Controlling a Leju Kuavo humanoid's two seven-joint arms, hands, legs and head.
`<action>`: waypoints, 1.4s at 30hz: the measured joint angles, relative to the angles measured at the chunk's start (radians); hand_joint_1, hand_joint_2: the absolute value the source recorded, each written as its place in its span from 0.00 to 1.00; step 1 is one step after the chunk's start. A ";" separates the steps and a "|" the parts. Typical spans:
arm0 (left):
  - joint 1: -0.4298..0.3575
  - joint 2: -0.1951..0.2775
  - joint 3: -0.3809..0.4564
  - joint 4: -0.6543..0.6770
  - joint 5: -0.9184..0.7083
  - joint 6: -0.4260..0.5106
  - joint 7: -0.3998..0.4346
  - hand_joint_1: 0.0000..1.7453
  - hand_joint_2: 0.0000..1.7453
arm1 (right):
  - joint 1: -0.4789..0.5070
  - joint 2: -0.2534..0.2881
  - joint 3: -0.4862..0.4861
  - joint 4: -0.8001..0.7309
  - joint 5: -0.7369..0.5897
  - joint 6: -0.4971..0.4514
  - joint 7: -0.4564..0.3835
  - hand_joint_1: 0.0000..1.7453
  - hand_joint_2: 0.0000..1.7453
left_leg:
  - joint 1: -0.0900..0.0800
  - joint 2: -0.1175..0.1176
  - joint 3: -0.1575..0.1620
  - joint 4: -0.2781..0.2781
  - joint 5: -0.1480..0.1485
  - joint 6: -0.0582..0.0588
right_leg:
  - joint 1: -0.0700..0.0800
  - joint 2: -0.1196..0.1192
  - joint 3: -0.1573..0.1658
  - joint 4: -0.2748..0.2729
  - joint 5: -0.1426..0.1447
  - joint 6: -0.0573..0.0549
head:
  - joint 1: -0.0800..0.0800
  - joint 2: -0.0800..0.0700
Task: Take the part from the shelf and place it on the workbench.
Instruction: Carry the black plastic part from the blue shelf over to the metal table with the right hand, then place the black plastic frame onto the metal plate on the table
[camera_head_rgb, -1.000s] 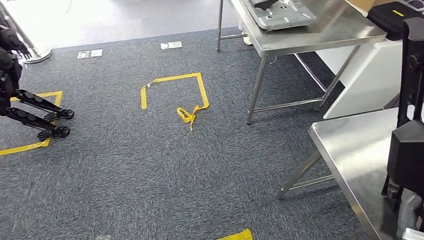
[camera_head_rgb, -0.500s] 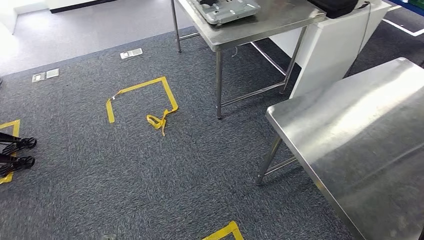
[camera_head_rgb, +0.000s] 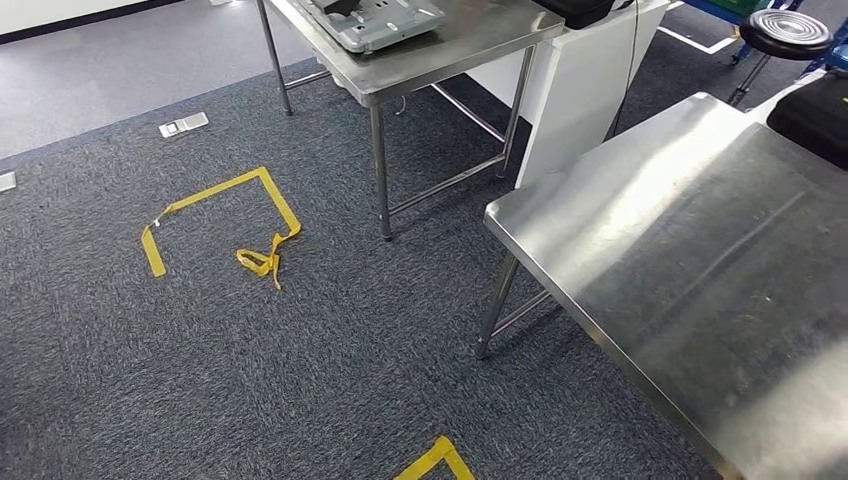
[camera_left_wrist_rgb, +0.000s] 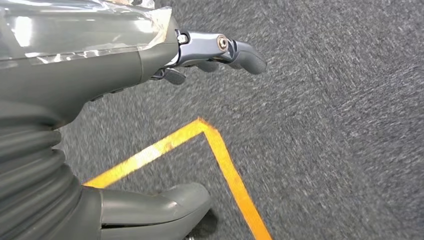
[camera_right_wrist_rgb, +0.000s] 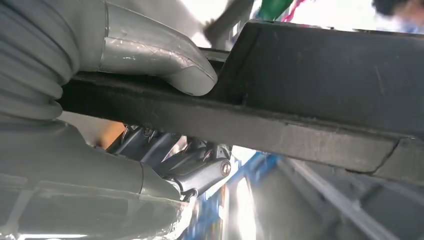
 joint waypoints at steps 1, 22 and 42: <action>0.004 0.001 0.000 0.000 0.001 0.000 0.000 0.00 1.00 | -0.010 -0.004 -0.017 0.002 0.012 0.006 0.004 1.00 1.00 | -0.001 0.014 -0.001 0.000 0.000 0.001 | 0.000 -0.011 -0.033 0.070 -0.027 0.000 | 0.002 0.000; 0.016 0.022 -0.003 -0.002 -0.004 -0.072 -0.050 0.00 1.00 | -0.163 -0.167 -0.105 0.247 0.291 0.052 0.119 1.00 1.00 | 0.004 -0.050 -0.037 0.087 -0.029 -0.033 | -0.011 0.053 0.092 -0.145 0.068 -0.011 | -0.003 0.000; 0.016 0.040 -0.002 0.001 -0.001 -0.103 -0.069 0.00 1.00 | -0.222 -0.337 0.078 0.398 0.351 -0.045 0.204 1.00 1.00 | -0.014 0.004 -0.008 0.003 0.006 0.005 | -0.016 -0.030 0.103 -0.160 0.067 0.034 | 0.003 0.000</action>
